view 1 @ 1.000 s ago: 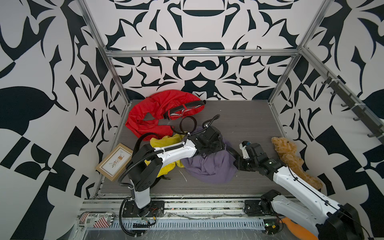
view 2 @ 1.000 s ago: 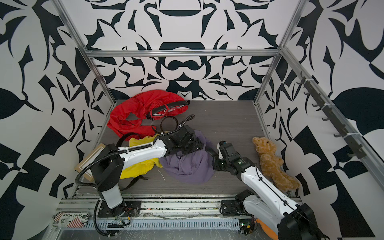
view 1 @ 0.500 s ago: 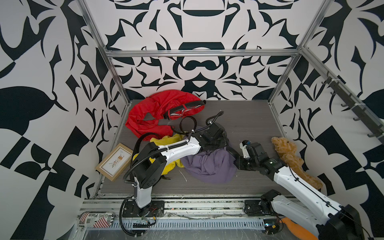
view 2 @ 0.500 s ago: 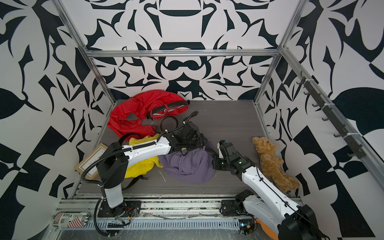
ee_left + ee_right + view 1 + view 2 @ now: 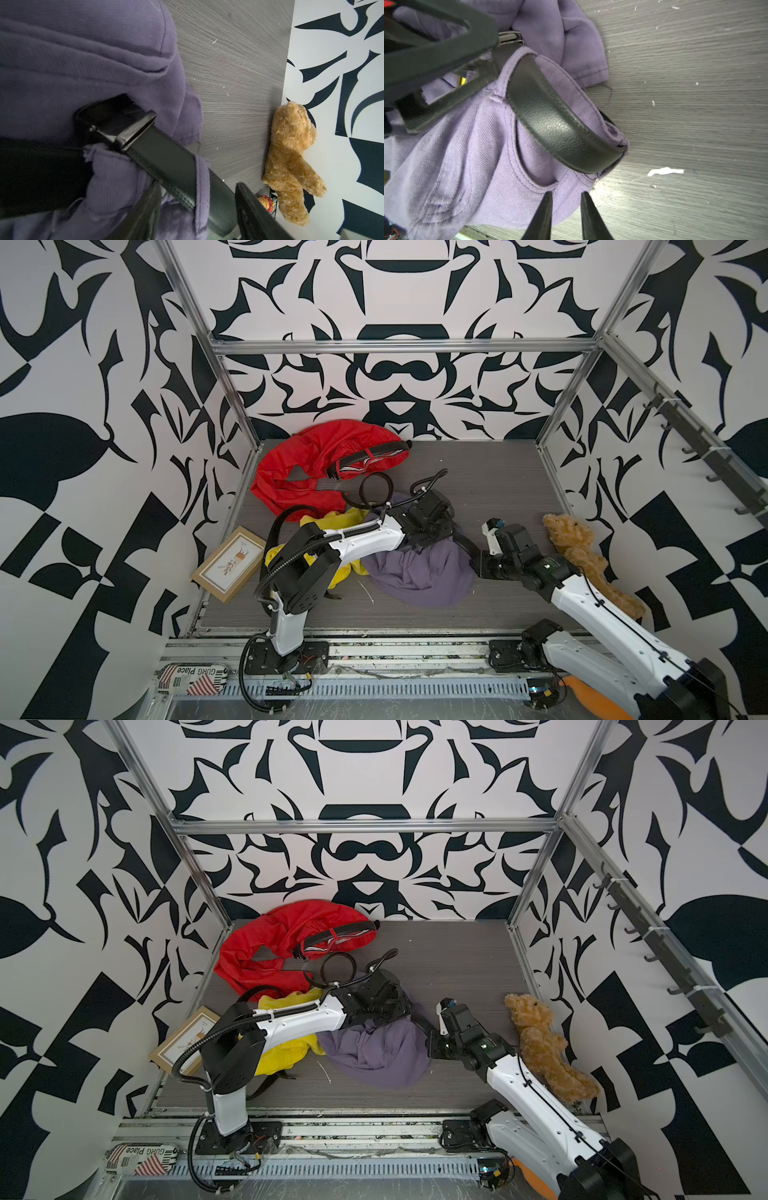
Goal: Remove the belt from the trousers
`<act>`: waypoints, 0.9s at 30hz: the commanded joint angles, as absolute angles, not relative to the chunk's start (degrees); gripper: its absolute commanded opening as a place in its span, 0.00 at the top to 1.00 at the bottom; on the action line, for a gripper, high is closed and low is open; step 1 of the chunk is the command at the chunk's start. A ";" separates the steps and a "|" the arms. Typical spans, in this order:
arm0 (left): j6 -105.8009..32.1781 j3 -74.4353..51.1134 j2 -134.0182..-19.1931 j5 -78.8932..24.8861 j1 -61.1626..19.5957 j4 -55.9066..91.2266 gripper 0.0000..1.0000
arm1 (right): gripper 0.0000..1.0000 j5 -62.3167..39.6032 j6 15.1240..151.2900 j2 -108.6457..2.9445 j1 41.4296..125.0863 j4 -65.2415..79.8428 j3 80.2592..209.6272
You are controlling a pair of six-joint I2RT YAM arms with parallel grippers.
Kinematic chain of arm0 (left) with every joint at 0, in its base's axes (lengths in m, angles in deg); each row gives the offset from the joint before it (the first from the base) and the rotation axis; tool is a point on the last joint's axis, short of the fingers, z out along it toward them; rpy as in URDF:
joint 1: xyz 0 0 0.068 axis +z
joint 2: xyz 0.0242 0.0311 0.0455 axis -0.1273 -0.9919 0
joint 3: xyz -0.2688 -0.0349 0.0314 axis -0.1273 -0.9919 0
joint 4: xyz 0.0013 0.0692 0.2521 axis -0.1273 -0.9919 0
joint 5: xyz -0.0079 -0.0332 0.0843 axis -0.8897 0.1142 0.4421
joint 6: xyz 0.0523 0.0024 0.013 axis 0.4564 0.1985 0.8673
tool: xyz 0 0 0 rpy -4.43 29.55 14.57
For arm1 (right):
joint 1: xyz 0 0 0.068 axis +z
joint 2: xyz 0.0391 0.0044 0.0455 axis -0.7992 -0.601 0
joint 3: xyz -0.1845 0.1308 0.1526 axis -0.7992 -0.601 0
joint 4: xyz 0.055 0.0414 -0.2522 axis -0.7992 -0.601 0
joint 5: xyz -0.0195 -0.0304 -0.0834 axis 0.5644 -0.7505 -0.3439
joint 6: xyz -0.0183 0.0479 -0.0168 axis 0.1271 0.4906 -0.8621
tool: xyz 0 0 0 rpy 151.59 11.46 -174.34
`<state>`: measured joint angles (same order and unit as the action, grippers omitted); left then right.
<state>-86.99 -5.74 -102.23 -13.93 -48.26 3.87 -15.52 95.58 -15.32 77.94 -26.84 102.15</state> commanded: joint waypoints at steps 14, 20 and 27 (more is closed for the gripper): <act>-92.37 -2.40 -108.44 -8.17 -46.26 5.23 0.54 | 0.71 -17.47 94.83 -11.74 77.84 -28.56 104.84; -92.36 0.31 -111.83 -7.26 -45.82 4.06 0.64 | 0.71 -17.40 94.82 -11.47 77.84 -28.62 104.91; -93.77 -1.73 -113.23 -7.74 -44.89 6.02 0.98 | 0.70 -17.98 94.65 -10.66 77.88 -29.50 105.19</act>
<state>-93.81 -0.54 -111.80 -10.13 -46.05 6.63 -16.61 95.41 -11.84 77.94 -28.92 102.95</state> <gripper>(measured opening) 0.065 0.296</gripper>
